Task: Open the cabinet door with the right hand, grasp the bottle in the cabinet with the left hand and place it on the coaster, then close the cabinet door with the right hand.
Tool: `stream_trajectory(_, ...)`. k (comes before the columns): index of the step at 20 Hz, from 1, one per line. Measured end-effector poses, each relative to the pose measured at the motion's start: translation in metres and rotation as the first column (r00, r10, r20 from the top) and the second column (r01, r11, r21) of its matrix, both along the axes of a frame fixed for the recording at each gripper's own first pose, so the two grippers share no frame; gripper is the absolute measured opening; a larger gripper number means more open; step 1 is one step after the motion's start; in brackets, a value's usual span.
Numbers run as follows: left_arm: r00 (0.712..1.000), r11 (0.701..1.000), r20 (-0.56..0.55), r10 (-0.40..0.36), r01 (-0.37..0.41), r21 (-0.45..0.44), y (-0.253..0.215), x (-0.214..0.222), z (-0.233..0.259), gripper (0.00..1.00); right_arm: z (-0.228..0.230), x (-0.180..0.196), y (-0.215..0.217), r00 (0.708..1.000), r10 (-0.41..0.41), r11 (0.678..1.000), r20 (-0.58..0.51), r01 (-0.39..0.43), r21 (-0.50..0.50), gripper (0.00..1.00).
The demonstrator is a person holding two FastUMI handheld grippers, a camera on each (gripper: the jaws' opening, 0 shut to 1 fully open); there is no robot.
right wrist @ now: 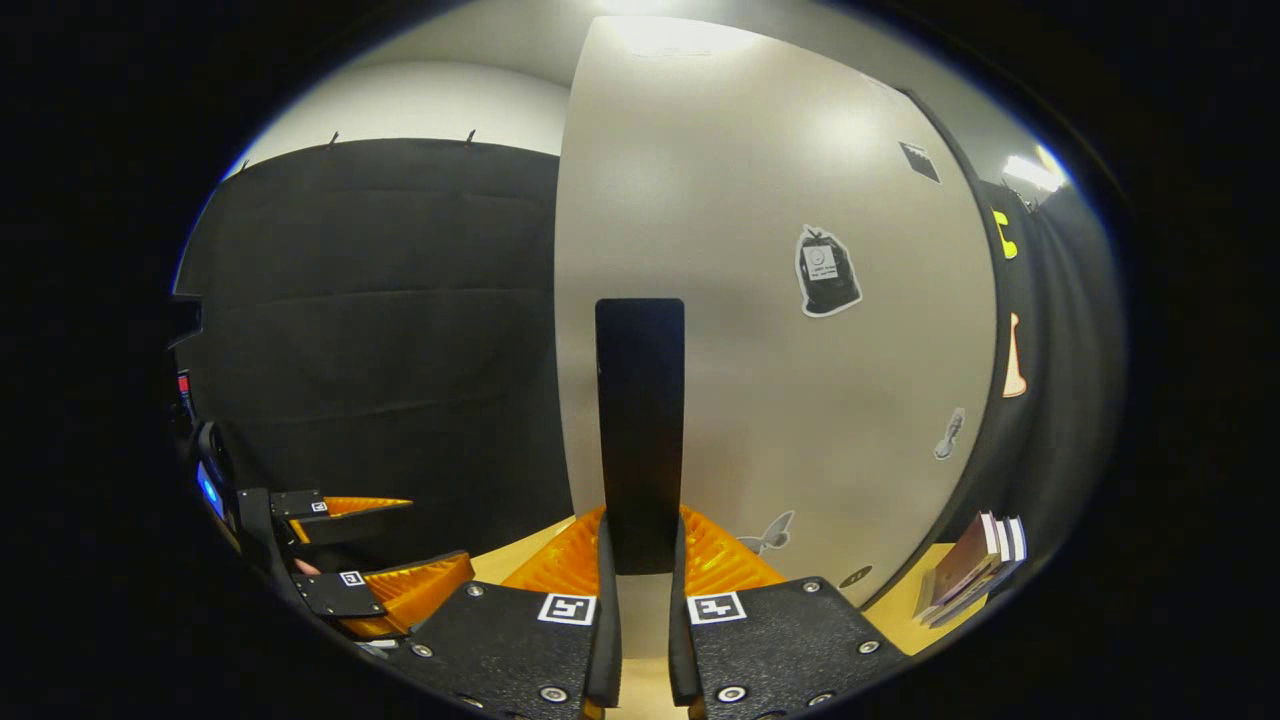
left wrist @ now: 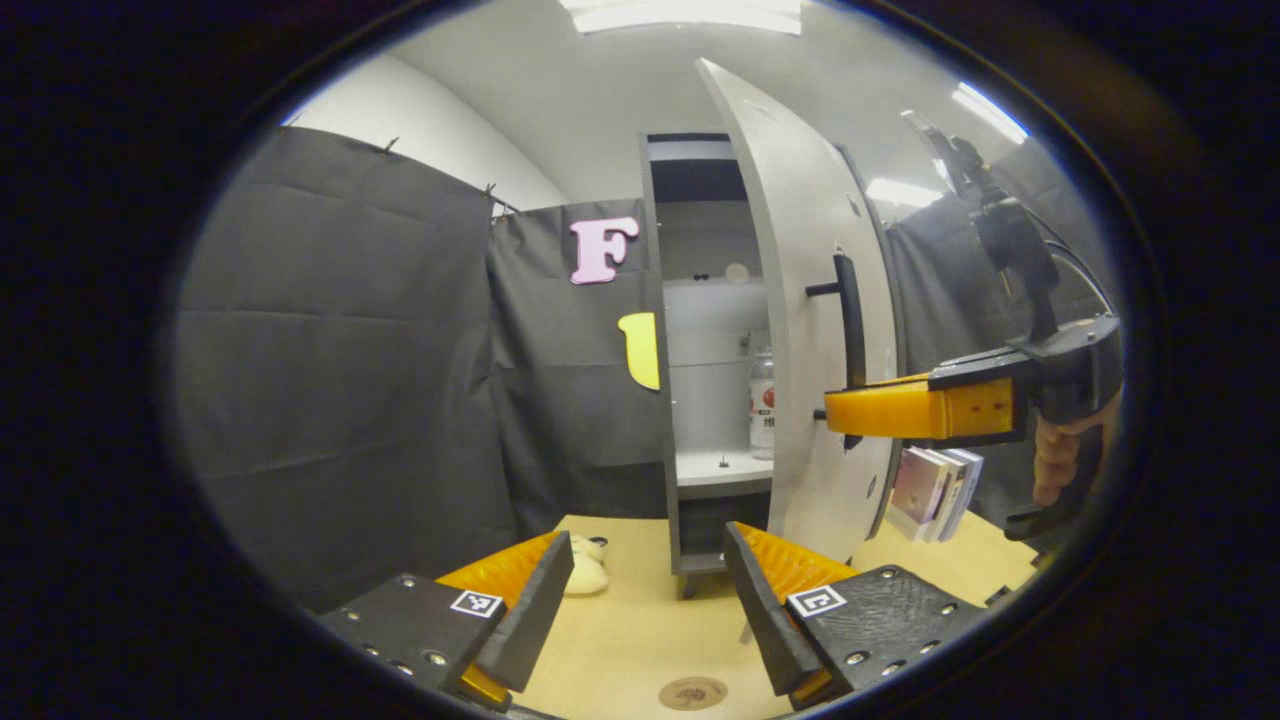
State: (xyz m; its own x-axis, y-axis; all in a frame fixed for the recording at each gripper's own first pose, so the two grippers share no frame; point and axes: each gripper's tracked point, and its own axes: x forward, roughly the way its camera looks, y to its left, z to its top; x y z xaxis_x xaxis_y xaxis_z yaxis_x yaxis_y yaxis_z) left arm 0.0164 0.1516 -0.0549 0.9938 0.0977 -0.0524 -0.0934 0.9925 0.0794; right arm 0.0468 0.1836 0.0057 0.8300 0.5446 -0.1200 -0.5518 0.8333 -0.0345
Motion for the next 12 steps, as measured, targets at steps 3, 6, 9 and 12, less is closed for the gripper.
stream_trajectory(3, 1.0, 0.999, 0.02, -0.02, 0.019, 0.041, -0.01, -0.001, 0.013, 0.87, -0.001, -0.007, -0.009, 1.0, -0.009, 1.0, -0.005, 0.009, 0.008, 0.18)
stream_trajectory(6, 0.998, 0.995, 0.028, -0.051, 0.048, 0.09, -0.013, 0.01, 0.017, 0.92, -0.001, -0.016, -0.019, 1.0, -0.021, 1.0, -0.008, 0.021, 0.009, 0.19)
stream_trajectory(9, 0.996, 0.991, 0.036, -0.078, 0.074, 0.111, -0.011, 0.022, 0.019, 0.92, 0.0, -0.023, -0.03, 0.999, -0.048, 0.999, -0.014, 0.048, 0.017, 0.19)
stream_trajectory(12, 0.996, 0.993, 0.033, -0.083, 0.08, 0.086, 0.001, 0.031, 0.019, 0.92, 0.001, -0.032, -0.042, 0.996, -0.085, 0.996, -0.027, 0.086, 0.012, 0.19)
